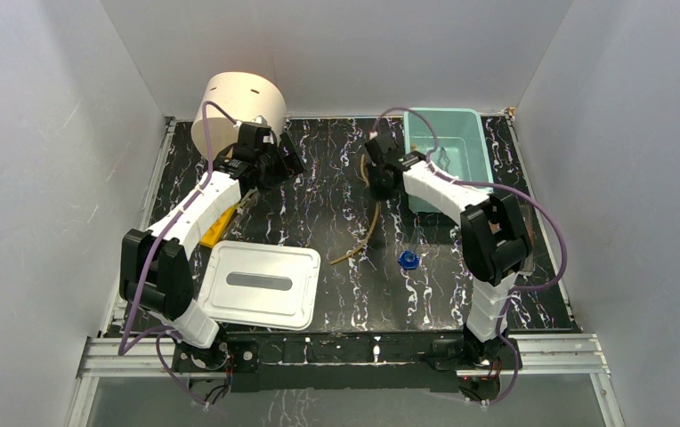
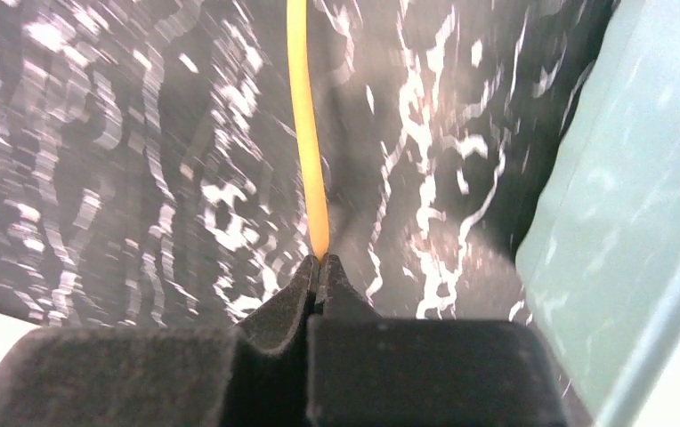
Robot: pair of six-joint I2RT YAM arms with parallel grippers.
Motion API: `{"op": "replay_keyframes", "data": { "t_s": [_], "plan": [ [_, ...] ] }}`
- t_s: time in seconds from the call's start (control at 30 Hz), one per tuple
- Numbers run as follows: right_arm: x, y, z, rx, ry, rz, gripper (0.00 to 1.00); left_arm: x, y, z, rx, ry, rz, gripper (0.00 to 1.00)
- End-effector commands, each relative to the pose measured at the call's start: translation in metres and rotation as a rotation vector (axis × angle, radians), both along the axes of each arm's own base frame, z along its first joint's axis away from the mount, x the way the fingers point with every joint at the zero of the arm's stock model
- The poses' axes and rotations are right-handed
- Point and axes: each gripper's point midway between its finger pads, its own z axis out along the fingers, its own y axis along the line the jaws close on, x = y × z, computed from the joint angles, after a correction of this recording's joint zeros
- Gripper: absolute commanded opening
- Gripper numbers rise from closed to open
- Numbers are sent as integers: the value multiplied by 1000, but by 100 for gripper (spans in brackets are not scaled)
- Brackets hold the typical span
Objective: Organize the chemistry lab equipment
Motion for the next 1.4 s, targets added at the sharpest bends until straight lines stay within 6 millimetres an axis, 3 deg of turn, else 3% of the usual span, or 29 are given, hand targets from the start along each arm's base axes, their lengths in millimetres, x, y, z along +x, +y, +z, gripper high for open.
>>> {"op": "replay_keyframes", "data": {
  "t_s": [0.0,0.1,0.37,0.53,0.67,0.83,1.03,1.17,1.37],
  "plan": [
    [35,19,103,123,-229,50,0,8,2,24,0,-58,2,85],
    [49,11,145,121,-346,35,0,7,2,26,-4,-61,1,85],
    [92,-69,243,52,-631,-137,0,4,0,25,-13,-60,-7,85],
    [97,-124,297,17,-777,-274,0,2,0,23,-16,-55,-6,85],
    [94,-159,319,-30,-843,-380,0,3,-1,23,-22,-53,-9,85],
    [84,-189,324,-102,-878,-486,0,2,-2,20,-25,-44,-14,85],
    [77,-212,310,-172,-868,-532,0,1,-3,16,-27,-35,-15,85],
    [77,-200,285,-135,-814,-464,0,1,-5,15,-33,-29,-19,85],
    [65,-181,227,-68,-656,-386,0,1,-5,12,-36,-21,-20,85]
  ]
}}
